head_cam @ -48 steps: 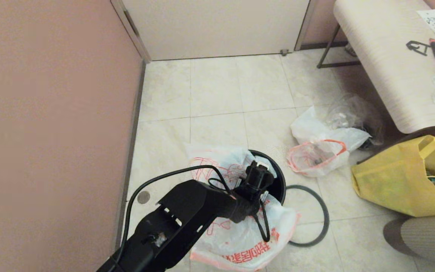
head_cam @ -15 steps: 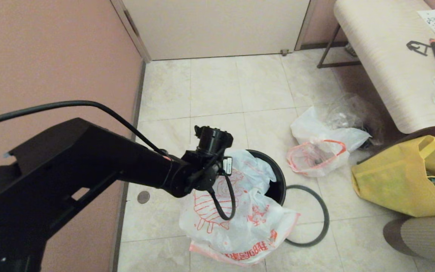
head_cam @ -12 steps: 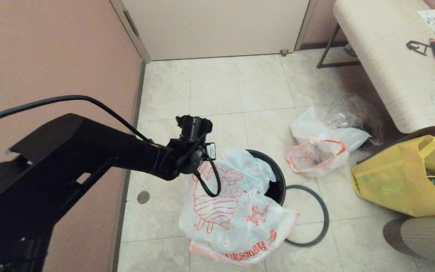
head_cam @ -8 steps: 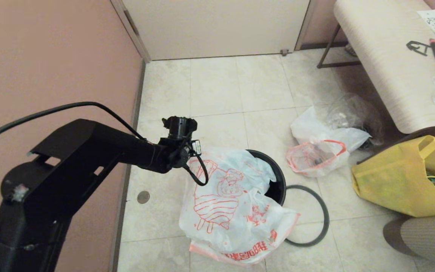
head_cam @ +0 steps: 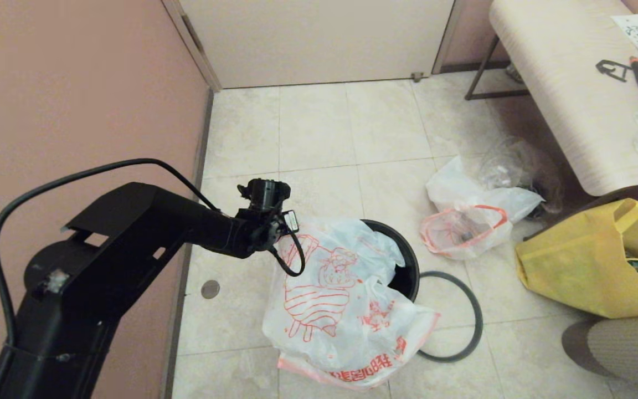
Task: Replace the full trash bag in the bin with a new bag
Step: Put the new garbage bag on the trash can
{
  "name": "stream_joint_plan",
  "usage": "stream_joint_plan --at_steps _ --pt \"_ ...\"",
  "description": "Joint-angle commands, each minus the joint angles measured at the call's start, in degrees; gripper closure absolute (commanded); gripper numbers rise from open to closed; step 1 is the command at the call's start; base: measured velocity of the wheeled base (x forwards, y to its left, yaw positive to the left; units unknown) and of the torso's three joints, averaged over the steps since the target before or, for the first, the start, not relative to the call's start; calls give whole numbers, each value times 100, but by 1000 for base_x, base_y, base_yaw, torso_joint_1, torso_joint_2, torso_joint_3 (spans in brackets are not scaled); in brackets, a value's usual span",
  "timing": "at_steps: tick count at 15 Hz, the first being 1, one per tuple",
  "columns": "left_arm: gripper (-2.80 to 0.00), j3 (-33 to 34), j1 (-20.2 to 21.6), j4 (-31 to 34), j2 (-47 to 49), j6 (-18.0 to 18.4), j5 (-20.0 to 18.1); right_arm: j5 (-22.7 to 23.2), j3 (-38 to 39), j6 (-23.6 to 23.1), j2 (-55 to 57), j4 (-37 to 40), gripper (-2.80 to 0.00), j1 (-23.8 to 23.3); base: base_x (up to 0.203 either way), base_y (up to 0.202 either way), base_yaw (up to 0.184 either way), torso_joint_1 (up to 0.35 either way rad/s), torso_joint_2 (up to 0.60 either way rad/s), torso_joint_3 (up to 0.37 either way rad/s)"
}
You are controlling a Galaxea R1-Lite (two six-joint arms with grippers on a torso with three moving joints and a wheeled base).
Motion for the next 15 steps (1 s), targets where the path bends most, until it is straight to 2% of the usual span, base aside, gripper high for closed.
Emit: stream_joint_plan --at_steps 1,2,7,10,11,15 --pt "-280 -30 -2 -3 58 -194 -147 2 2 -5 7 4 0 -2 0 0 0 0 0 0" --pt "-280 -26 -9 0 77 -267 -227 2 2 -5 7 4 0 -2 0 0 0 0 0 0" --pt "-280 -48 -55 170 102 -1329 -1145 2 2 -5 7 4 0 -2 0 0 0 0 0 0" --pt "-280 -65 -55 185 194 -1381 -1180 2 2 -5 7 4 0 -2 0 0 0 0 0 0" --pt "0 -97 -55 192 214 -1422 -1176 2 2 -5 7 4 0 -2 0 0 0 0 0 0" --pt "0 -88 -65 210 127 -1452 -1168 2 2 -5 7 4 0 -2 0 0 0 0 0 0"
